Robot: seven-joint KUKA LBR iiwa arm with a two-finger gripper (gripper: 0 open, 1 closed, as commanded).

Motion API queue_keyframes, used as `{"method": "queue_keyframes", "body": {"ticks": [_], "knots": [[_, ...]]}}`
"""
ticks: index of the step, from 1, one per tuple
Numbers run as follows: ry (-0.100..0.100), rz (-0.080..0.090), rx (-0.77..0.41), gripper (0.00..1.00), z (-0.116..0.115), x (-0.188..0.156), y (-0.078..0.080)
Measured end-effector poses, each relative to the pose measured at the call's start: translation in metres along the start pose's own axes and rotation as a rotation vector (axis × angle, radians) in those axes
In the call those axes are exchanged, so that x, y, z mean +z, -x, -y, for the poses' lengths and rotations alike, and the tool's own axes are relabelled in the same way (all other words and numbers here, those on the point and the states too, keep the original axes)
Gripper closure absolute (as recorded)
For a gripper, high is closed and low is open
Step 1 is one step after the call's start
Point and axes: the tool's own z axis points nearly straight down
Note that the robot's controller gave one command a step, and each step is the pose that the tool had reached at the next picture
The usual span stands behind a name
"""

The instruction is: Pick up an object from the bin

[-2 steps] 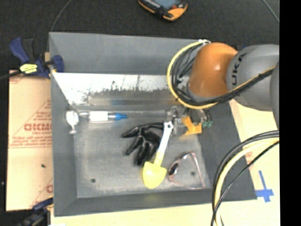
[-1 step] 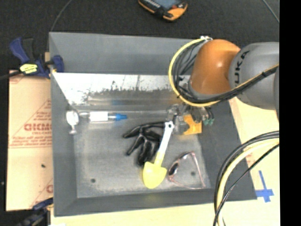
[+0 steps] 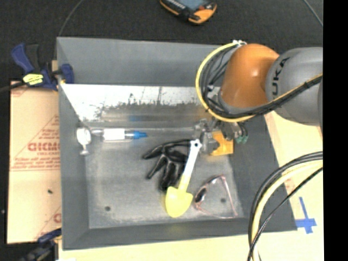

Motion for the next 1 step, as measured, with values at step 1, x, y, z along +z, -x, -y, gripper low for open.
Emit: {"method": "queue_keyframes", "body": {"ticks": [1], "knots": [[0.001, -0.004, 0.001, 1.0, -0.0001, -0.0039, -0.0009]]}}
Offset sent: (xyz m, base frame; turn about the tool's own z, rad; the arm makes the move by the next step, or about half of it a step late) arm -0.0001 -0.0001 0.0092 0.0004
